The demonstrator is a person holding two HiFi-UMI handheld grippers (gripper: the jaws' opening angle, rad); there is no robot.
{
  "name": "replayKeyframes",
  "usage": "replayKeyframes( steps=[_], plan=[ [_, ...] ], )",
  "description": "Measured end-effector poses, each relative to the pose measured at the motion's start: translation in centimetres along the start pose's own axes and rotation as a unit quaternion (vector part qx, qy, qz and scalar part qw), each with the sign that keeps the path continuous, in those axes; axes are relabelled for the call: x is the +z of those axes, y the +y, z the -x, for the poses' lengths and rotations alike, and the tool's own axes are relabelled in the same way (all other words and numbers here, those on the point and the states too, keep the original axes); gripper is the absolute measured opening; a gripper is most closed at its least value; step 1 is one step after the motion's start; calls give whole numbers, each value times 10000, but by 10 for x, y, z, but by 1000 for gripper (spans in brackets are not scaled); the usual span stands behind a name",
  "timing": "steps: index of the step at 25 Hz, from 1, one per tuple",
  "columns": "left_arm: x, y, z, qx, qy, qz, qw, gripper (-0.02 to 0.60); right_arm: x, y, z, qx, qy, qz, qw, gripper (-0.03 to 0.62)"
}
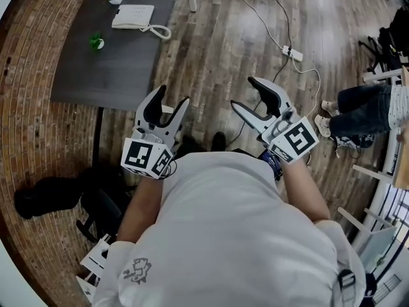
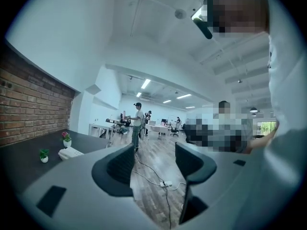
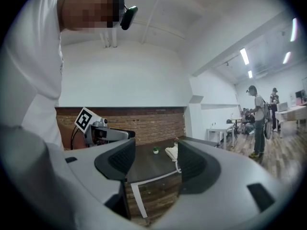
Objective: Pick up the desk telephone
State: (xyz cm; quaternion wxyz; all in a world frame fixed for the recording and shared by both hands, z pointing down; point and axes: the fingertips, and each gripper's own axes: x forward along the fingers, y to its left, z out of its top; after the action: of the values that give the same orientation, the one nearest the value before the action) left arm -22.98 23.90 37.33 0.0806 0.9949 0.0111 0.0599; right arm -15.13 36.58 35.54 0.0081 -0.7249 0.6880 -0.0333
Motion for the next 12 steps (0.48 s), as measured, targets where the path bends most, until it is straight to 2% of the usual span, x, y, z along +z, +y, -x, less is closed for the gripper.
replayKeyframes(
  steps=[7,12],
  plan=[
    [1,1,-31,-235,-16,62,9997,282,-6,-20,7,-252,73,-54,9996,273],
    [3,18,-61,-360,-43,125,9993,282,-10,-38,-5,-385,145,-61,9991,275]
  ],
)
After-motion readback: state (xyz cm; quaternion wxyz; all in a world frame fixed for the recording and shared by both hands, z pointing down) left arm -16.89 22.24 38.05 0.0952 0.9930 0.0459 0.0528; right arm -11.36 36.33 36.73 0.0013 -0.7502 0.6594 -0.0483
